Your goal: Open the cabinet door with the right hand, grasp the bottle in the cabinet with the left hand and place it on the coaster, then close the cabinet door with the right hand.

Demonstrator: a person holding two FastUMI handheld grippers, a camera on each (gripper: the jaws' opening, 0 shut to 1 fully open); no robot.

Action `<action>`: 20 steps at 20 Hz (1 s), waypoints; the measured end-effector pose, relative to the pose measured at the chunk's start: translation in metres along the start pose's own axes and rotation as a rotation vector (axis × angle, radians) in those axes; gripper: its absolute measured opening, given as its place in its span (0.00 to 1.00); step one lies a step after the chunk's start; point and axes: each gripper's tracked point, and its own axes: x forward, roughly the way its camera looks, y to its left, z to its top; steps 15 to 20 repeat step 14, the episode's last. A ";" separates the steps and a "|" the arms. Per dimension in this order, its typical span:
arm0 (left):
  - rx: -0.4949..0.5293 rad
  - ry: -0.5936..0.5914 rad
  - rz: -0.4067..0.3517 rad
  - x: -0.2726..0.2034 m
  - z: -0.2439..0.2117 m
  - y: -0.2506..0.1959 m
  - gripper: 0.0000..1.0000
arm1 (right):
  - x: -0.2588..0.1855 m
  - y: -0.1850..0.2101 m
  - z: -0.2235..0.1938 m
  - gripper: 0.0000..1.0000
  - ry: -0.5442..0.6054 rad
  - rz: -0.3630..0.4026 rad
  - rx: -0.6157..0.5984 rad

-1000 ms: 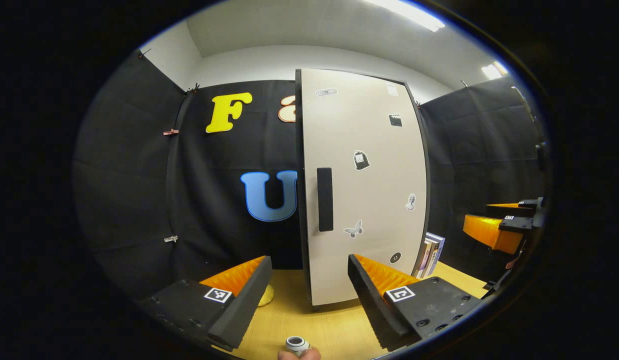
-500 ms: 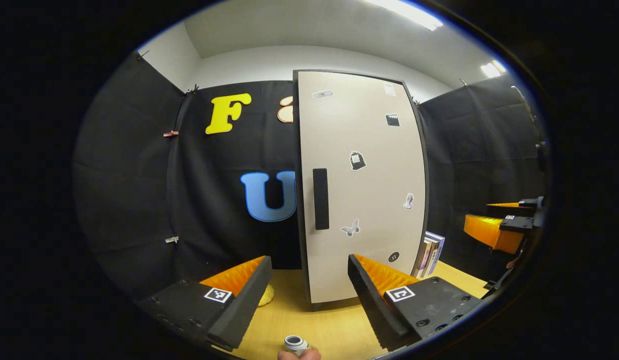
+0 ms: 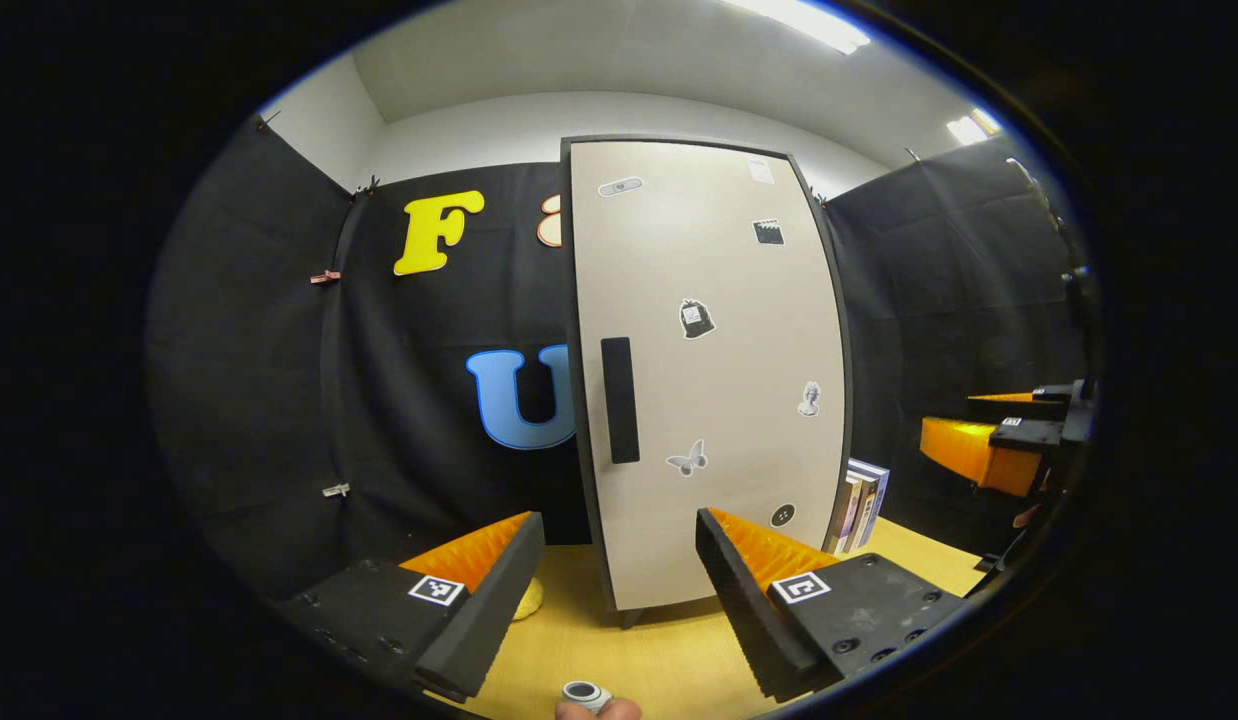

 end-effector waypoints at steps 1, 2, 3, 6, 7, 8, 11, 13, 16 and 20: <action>-0.015 -0.006 0.009 0.004 0.001 -0.002 0.96 | 0.001 0.001 -0.001 0.97 0.002 0.011 0.006; -0.026 -0.015 0.020 0.007 0.002 -0.006 0.96 | 0.002 0.003 -0.002 0.98 0.001 0.025 0.013; -0.029 -0.020 0.040 0.010 0.004 -0.008 0.96 | 0.004 0.005 -0.002 0.98 -0.004 0.040 0.022; -0.004 -0.037 0.096 0.017 0.006 -0.014 0.96 | 0.009 0.009 -0.002 0.98 -0.016 0.090 0.025; 0.013 -0.047 0.104 0.019 0.008 -0.018 0.96 | 0.011 0.009 -0.001 0.98 -0.023 0.106 0.025; 0.030 -0.061 0.112 0.020 0.011 -0.024 0.96 | 0.013 0.009 -0.002 0.98 -0.024 0.120 0.026; 0.026 -0.091 0.076 0.031 0.012 -0.052 0.96 | 0.012 0.008 -0.007 0.98 -0.016 0.142 0.038; -0.014 -0.095 0.063 0.034 0.007 -0.063 0.95 | 0.013 0.013 -0.011 0.98 -0.007 0.162 0.051; -0.020 -0.092 0.063 0.037 0.004 -0.067 0.95 | 0.013 0.012 -0.015 0.98 0.006 0.179 0.040; -0.020 -0.092 0.063 0.037 0.004 -0.067 0.95 | 0.013 0.012 -0.015 0.98 0.006 0.179 0.040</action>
